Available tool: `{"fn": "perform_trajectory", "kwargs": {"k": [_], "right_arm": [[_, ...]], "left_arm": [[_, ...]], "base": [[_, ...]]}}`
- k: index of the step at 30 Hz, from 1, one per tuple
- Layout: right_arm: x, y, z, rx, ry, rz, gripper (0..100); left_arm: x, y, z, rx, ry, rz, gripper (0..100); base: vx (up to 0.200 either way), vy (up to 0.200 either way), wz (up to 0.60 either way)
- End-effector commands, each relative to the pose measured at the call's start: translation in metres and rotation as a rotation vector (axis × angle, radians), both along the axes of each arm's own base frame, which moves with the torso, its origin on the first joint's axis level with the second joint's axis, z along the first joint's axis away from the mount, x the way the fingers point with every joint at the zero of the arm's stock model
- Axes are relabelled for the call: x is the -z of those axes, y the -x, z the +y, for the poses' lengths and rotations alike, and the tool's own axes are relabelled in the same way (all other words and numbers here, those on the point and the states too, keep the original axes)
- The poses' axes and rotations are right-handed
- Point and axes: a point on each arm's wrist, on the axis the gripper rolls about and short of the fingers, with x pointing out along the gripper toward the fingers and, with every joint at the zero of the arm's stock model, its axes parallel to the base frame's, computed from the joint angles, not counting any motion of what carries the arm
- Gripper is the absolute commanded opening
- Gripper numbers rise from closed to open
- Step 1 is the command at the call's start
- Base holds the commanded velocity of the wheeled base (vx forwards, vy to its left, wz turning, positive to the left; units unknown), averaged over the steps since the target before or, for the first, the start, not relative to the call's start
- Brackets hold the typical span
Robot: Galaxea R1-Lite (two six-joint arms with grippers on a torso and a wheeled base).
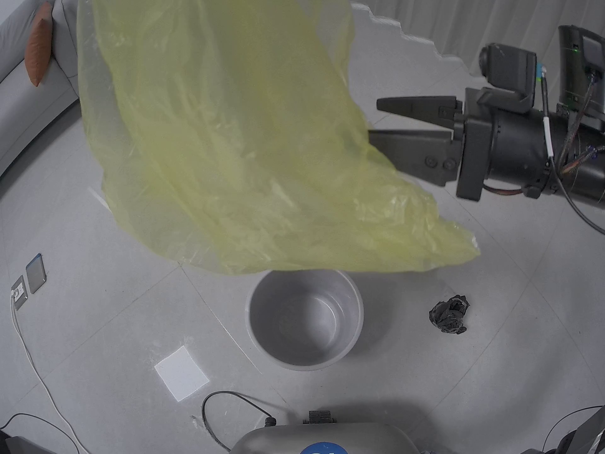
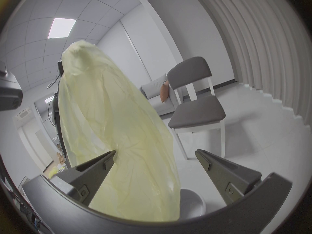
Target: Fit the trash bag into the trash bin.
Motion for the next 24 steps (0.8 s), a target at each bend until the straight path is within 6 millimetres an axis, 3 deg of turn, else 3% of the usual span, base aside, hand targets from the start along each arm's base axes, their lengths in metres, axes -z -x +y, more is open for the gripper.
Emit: {"fn": "perform_trajectory", "kwargs": {"k": [1,6,13,24], "right_arm": [[0.017,0.007,0.006,-0.032,0.041,0.043,100],[0.024,0.014,0.003,-0.040,0.054,0.051,100],[0.008,0.040,-0.021,-0.040,0.009,-0.001,100],[0.019,0.053,-0.030,-0.053,0.041,-0.008,100]], "left_arm": [[0.000,-0.001,0.001,-0.010,0.005,0.007,0],[0.000,-0.001,0.001,-0.013,0.006,0.006,0],[0.001,-0.006,0.002,-0.051,0.001,0.011,0],[-0.001,-0.016,0.004,-0.111,0.017,0.002,0]], "base": [[0.000,0.000,0.00],[0.000,0.000,0.00],[0.000,0.000,0.00],[0.000,0.000,0.00]]}}
